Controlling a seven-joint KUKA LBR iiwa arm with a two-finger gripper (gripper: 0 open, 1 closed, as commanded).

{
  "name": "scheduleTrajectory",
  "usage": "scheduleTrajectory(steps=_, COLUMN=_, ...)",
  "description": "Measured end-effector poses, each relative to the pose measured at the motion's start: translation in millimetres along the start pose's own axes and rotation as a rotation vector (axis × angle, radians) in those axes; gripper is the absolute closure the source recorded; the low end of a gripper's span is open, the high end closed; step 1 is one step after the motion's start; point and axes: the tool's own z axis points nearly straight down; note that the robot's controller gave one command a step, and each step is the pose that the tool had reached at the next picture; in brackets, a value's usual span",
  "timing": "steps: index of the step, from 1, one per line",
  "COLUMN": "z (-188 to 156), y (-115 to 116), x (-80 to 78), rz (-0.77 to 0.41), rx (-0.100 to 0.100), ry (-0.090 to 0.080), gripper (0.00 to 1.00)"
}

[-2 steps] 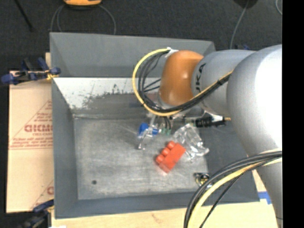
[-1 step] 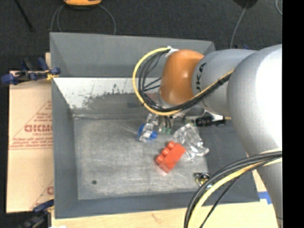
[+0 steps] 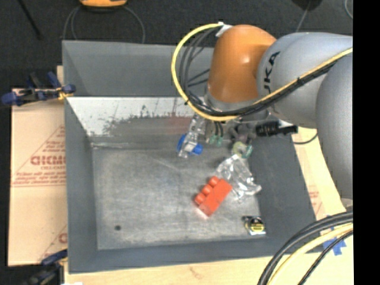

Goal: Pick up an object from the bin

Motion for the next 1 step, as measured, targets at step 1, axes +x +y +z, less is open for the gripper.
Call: scheduleTrajectory(steps=1, z=-61.5, y=41.4, x=-2.2, rz=-0.345, rx=0.002, ry=0.001, gripper=1.0)
